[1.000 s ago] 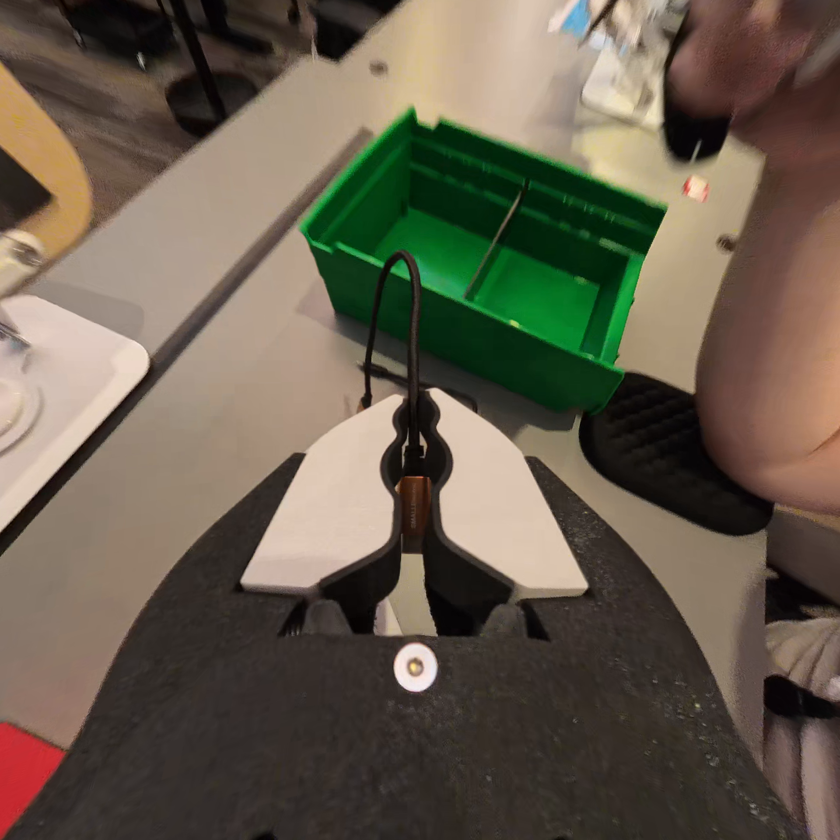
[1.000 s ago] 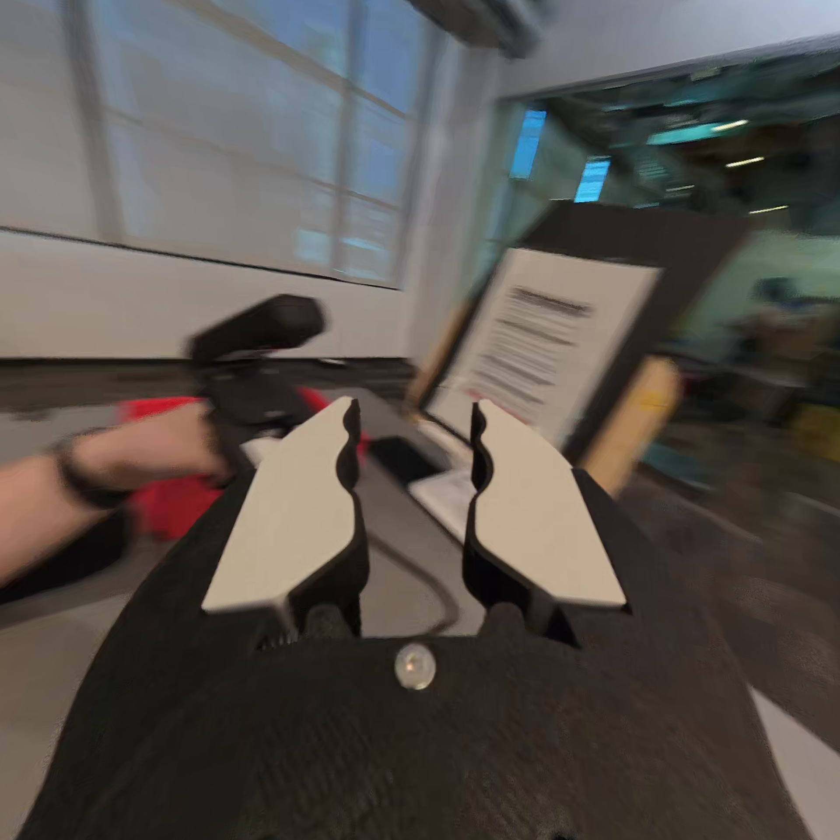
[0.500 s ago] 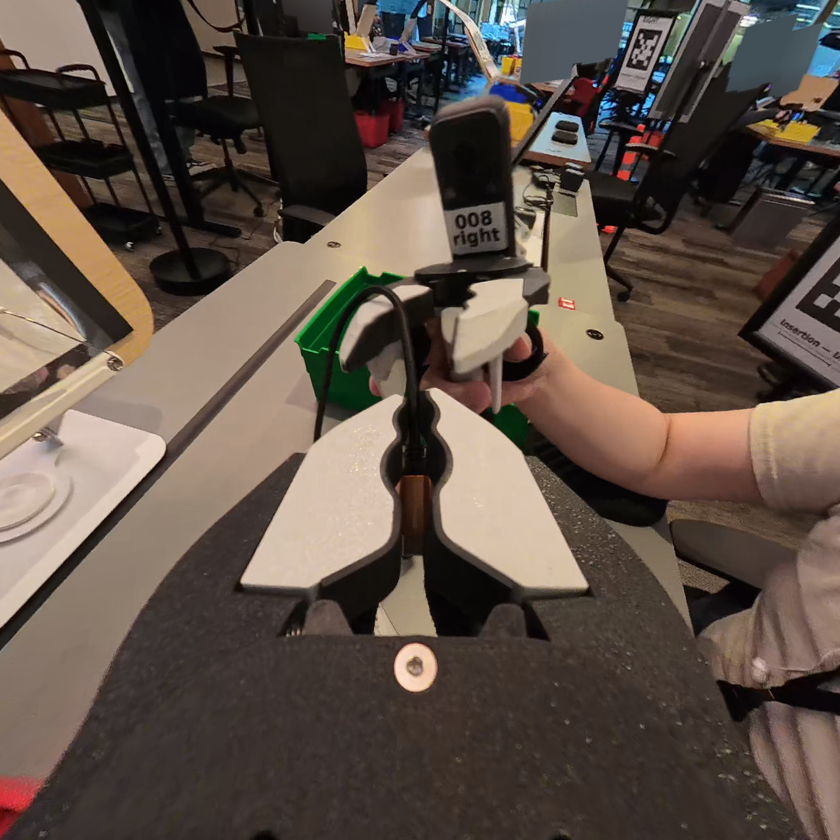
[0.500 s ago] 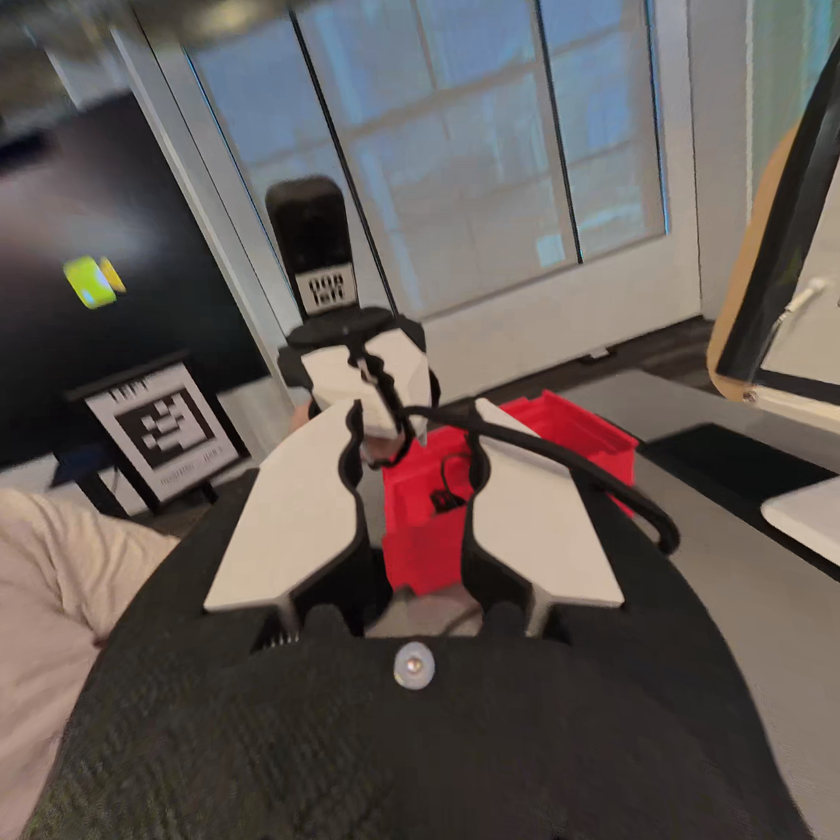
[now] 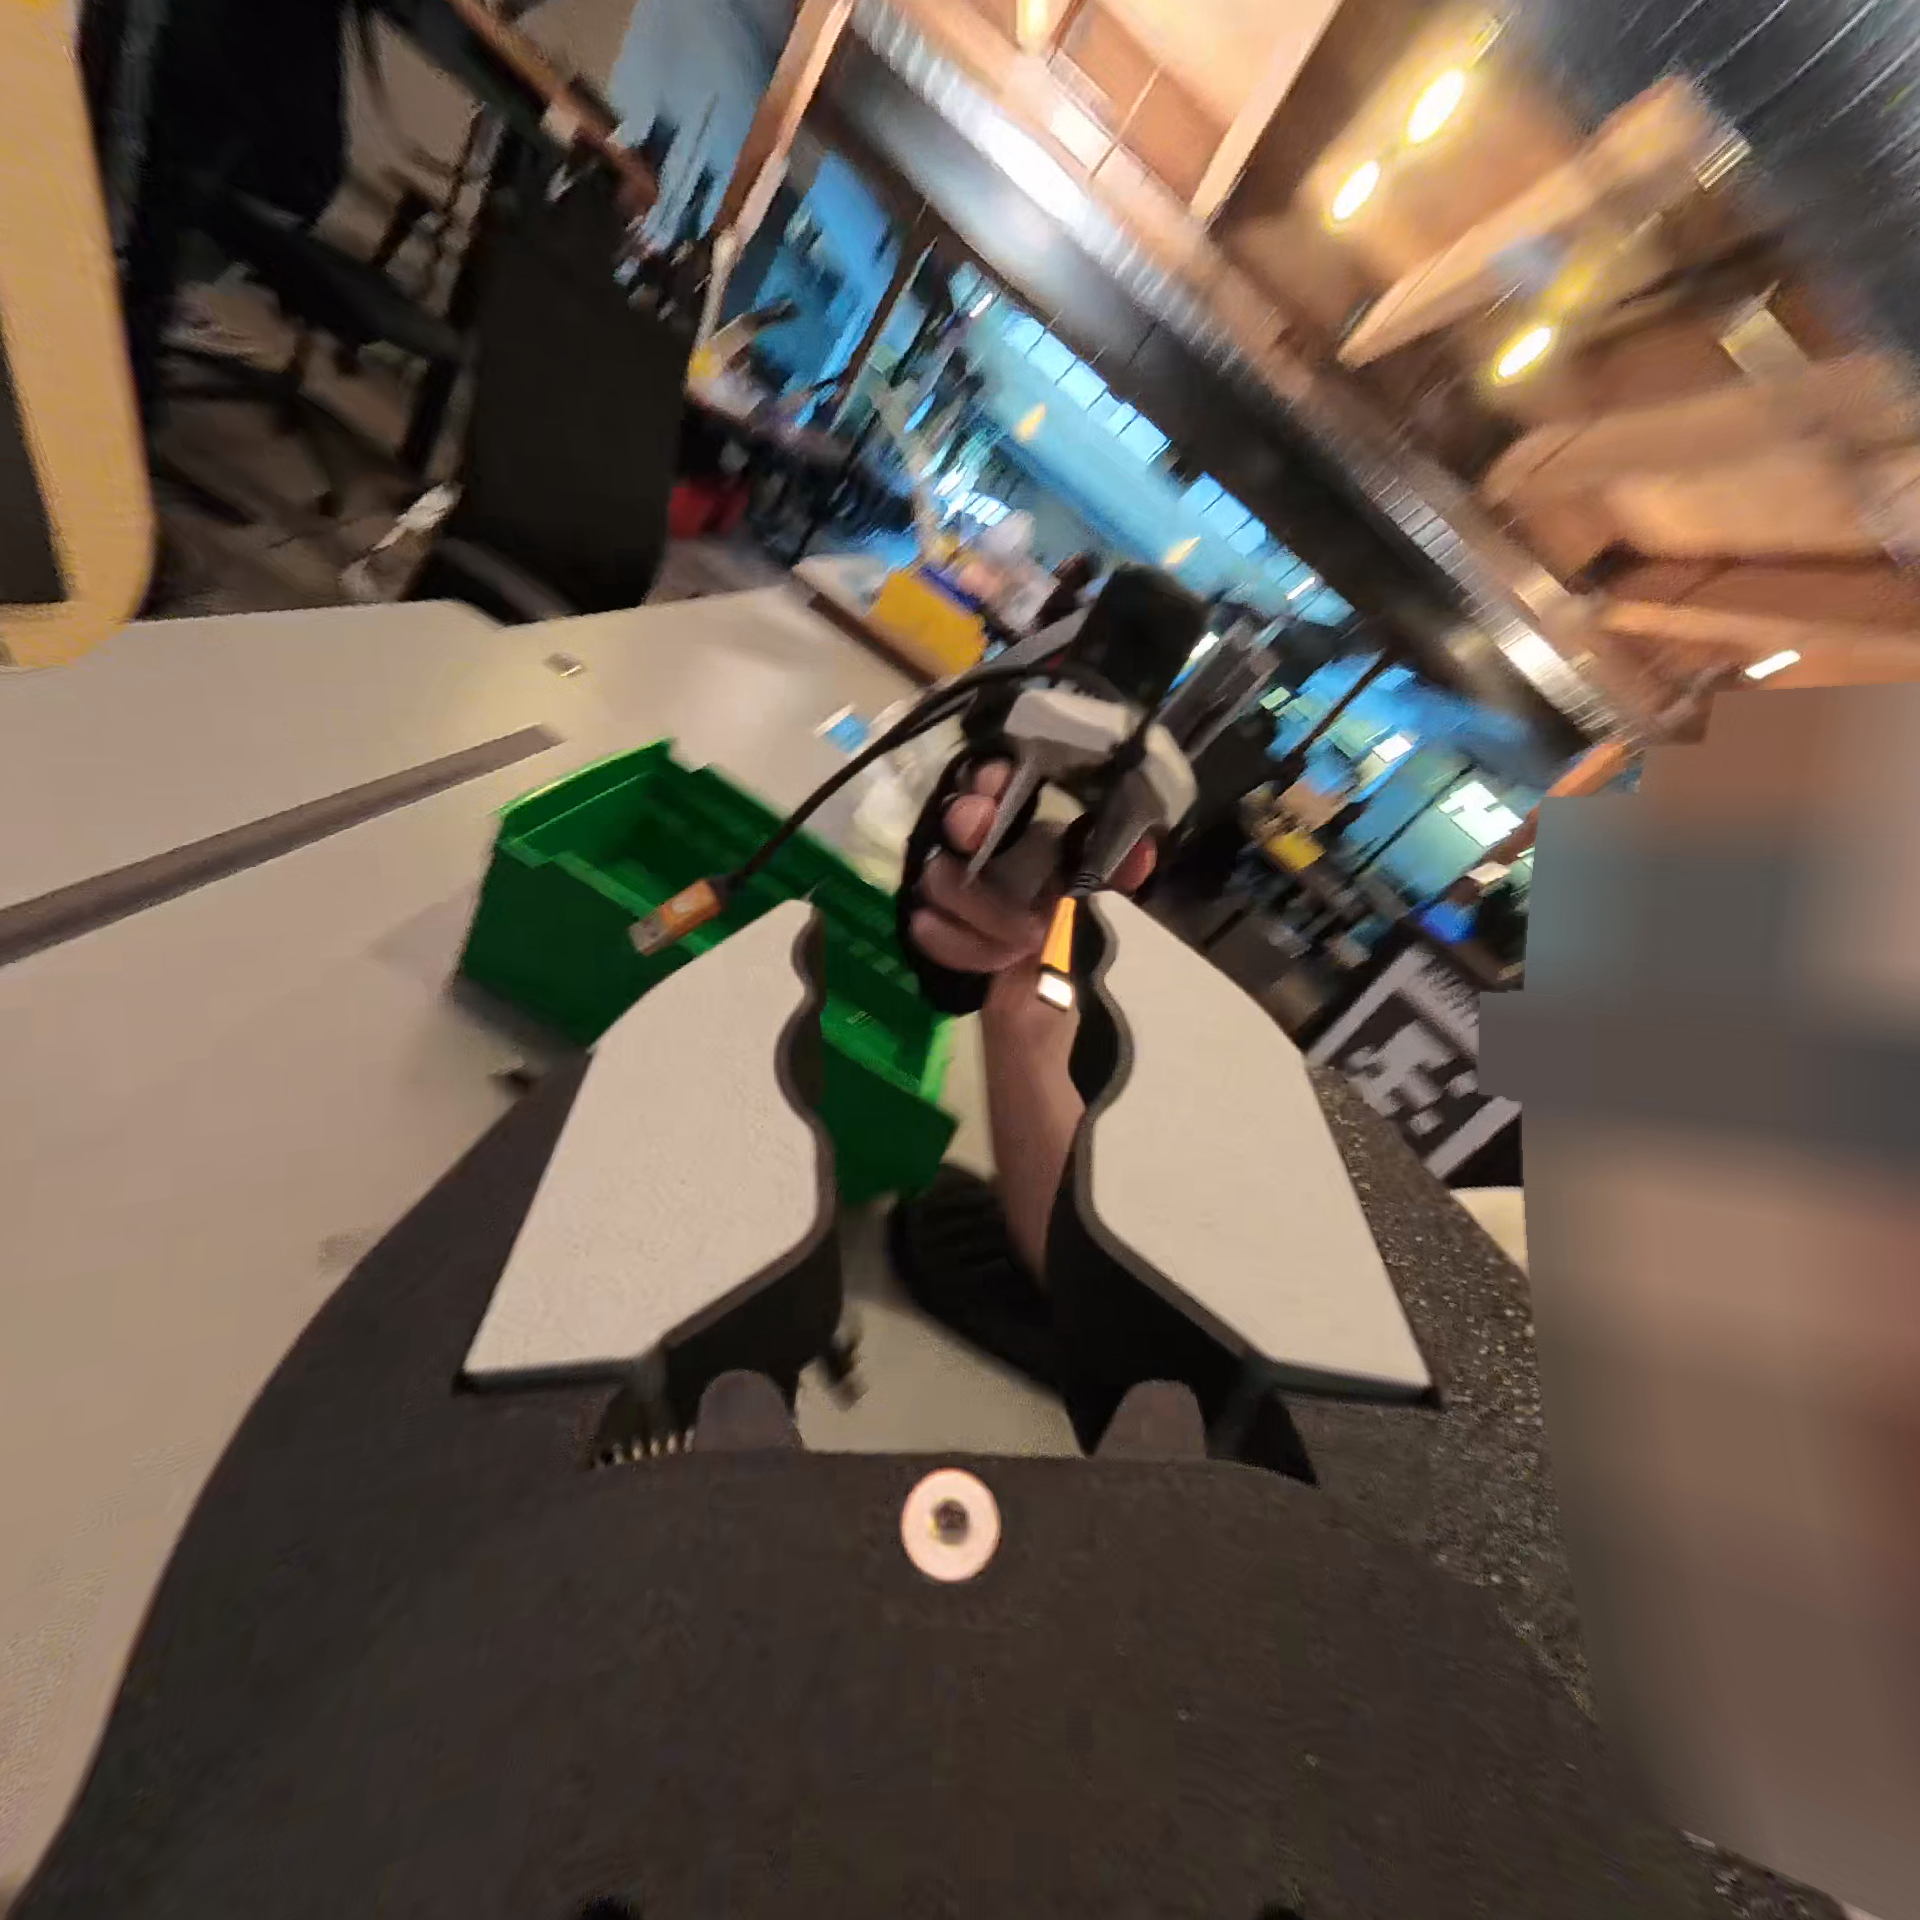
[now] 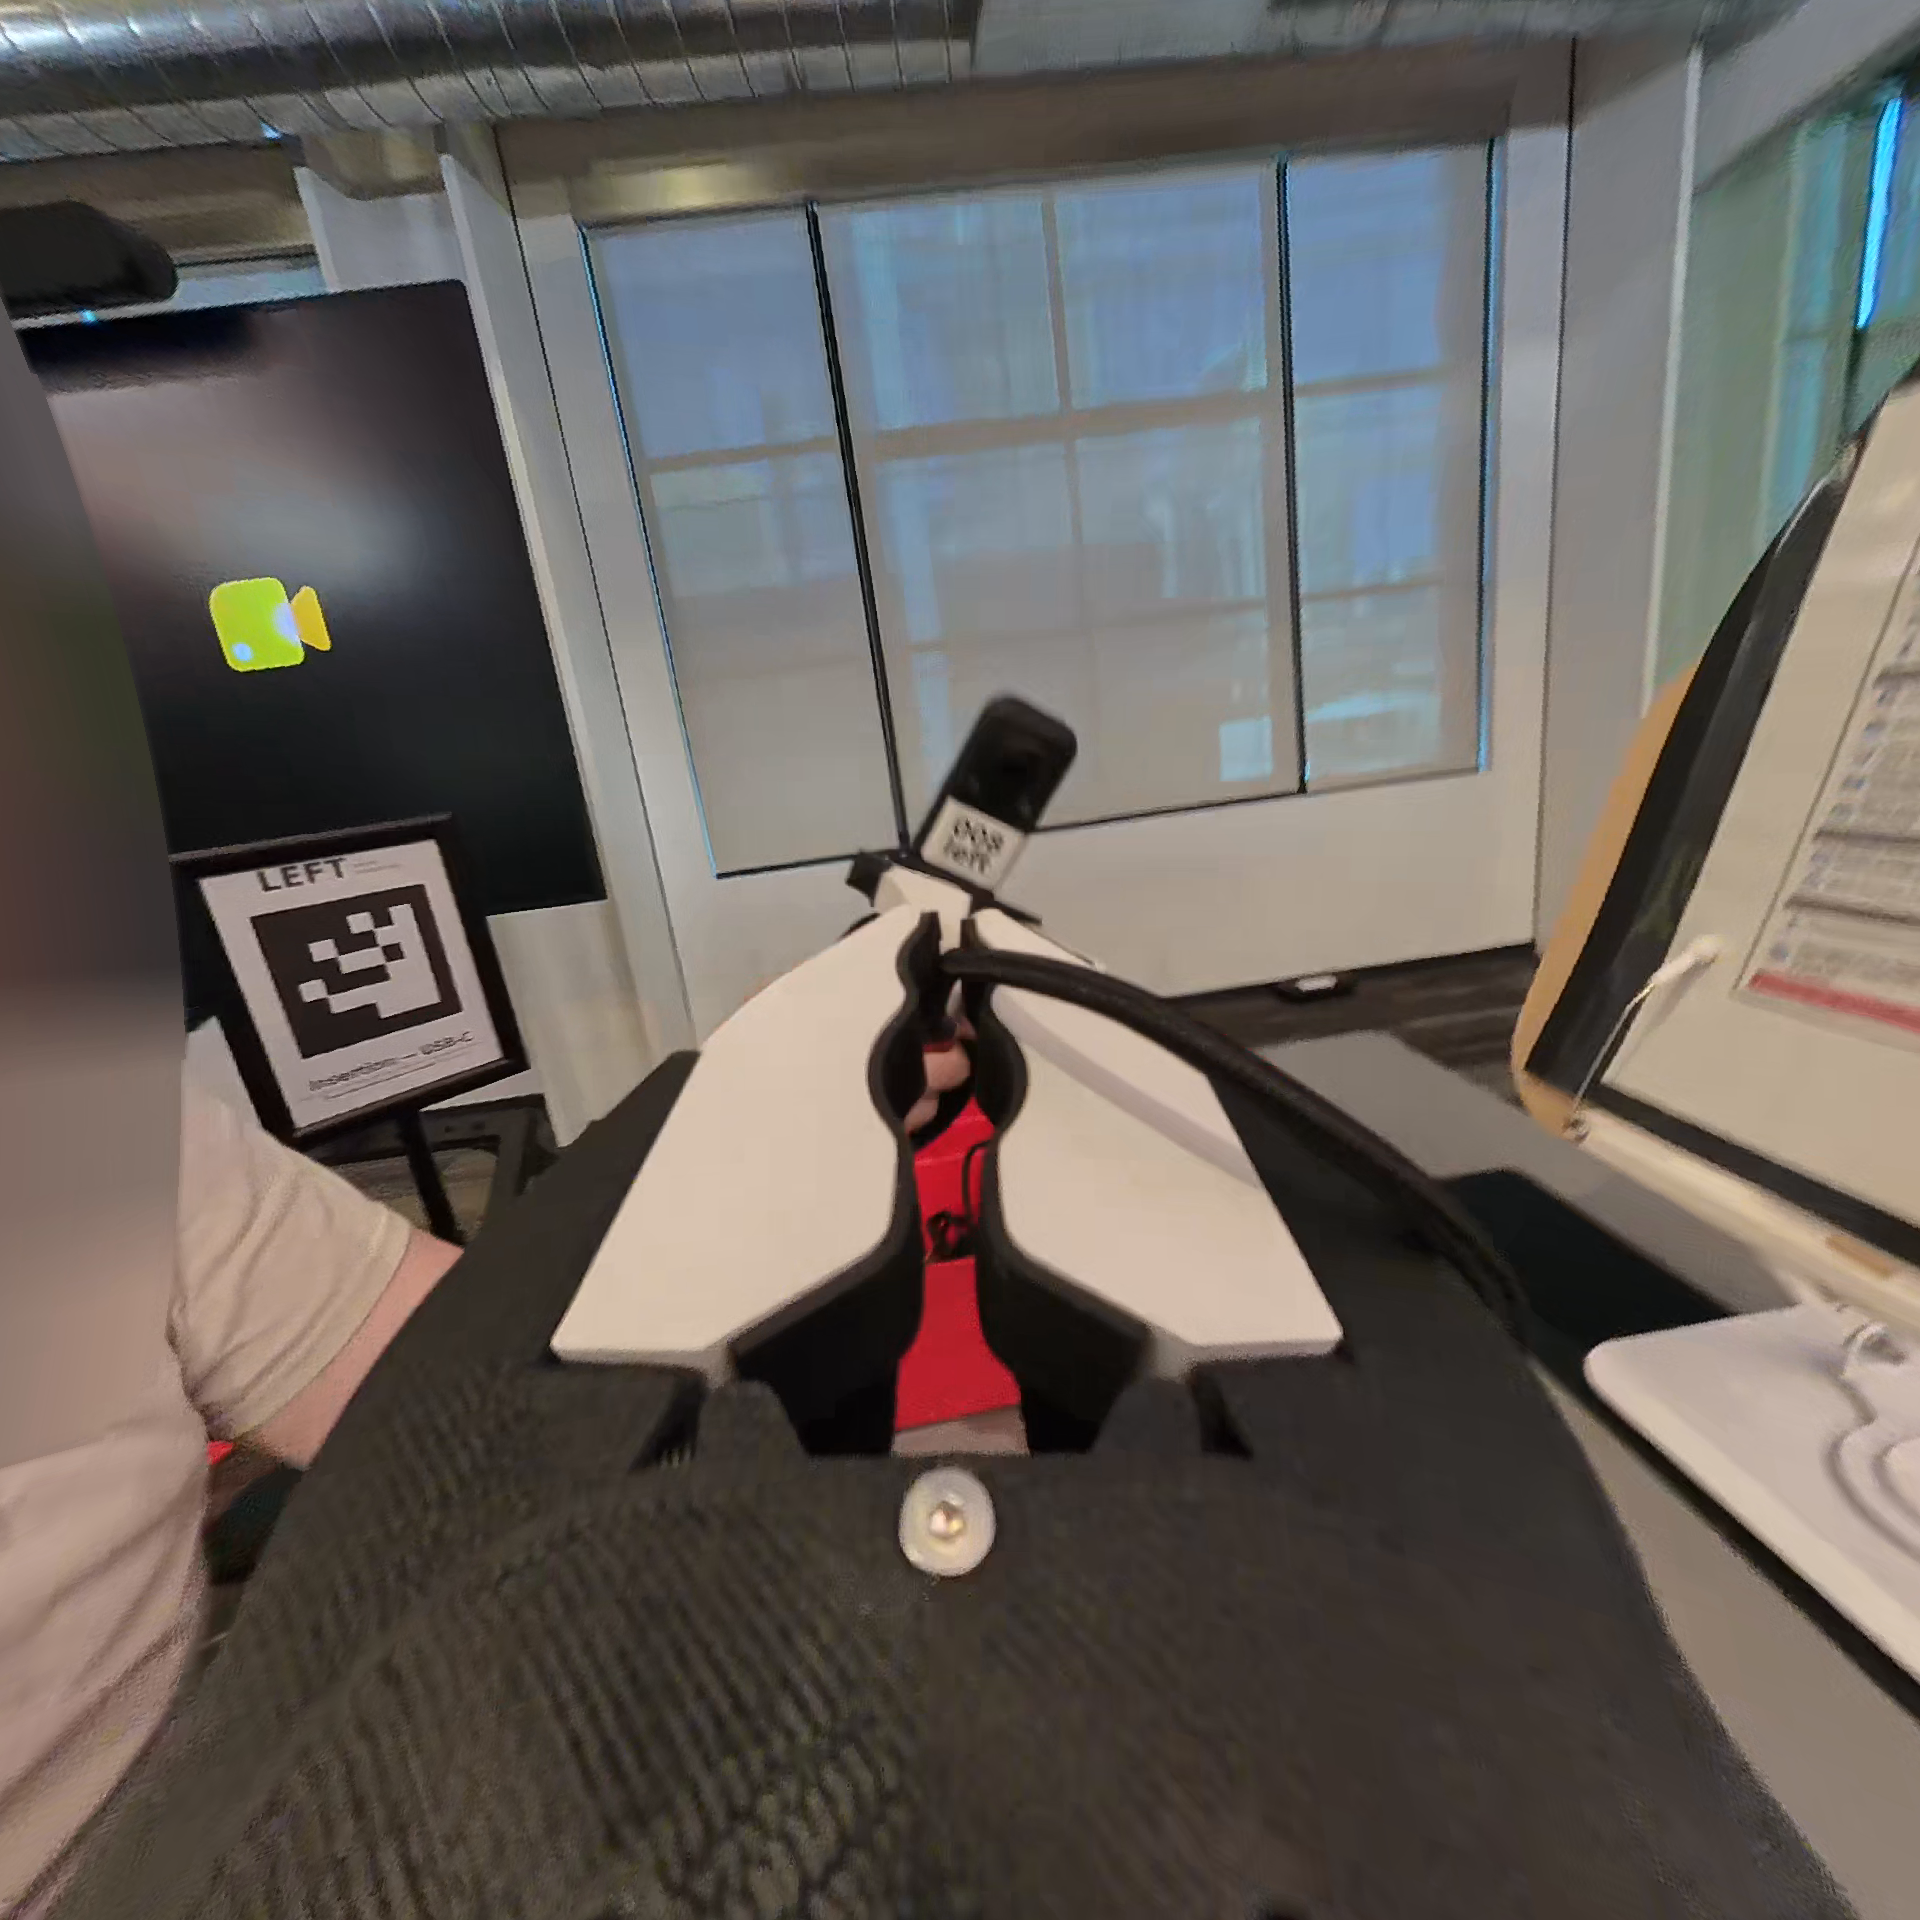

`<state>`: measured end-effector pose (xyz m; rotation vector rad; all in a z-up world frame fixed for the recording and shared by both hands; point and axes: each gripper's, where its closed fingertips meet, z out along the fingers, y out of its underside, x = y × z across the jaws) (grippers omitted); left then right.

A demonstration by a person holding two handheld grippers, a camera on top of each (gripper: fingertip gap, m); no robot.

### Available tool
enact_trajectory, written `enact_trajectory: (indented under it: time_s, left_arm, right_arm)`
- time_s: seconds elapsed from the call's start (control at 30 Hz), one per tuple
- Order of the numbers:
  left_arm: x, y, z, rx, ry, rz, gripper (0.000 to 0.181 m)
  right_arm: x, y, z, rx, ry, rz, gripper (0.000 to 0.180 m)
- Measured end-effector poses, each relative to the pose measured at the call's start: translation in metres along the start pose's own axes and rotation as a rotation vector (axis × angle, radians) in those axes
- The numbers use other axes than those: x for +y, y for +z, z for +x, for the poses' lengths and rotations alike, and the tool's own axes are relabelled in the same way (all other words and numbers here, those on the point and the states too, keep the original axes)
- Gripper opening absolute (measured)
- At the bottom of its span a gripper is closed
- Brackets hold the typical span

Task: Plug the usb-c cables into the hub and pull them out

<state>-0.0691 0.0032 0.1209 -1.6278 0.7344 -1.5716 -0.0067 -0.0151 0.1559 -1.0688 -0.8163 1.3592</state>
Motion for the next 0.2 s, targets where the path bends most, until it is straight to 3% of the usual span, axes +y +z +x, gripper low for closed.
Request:
enact_trajectory:
  time_s: [0.2]
  left_arm:
    - [-0.006,0.022,0.031,0.364,-0.244,0.092,0.051]
  right_arm:
    - [-0.028,-0.019,-0.016,0.036,-0.286,0.069,0.004]
